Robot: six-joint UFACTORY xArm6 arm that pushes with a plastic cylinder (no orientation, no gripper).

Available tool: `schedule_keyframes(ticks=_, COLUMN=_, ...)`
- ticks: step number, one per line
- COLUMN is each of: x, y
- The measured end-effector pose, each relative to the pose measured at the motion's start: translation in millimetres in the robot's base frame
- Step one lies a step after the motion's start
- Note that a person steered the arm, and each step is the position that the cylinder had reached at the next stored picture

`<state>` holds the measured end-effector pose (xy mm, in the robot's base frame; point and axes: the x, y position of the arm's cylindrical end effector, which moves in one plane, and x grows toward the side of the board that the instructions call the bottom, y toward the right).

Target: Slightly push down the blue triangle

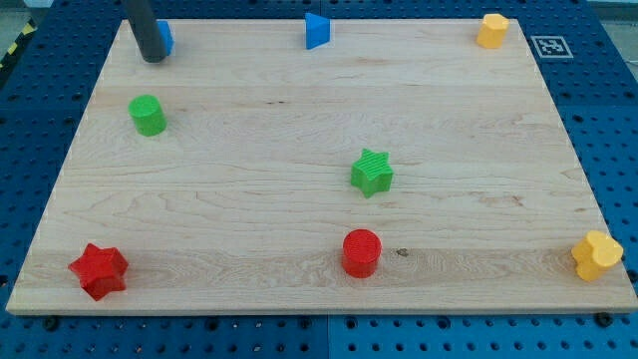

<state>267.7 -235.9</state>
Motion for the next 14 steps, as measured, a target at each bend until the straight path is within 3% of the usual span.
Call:
schedule_keyframes(ticks=4, x=-25.7, y=-6.8)
schedule_keyframes(ticks=5, x=-1.4, y=8.2)
schedule_keyframes(ticks=7, x=24.5, y=146.4)
schedule_keyframes(ticks=12, x=18.3, y=158.2)
schedule_keyframes(ticks=14, x=-47.0, y=152.7)
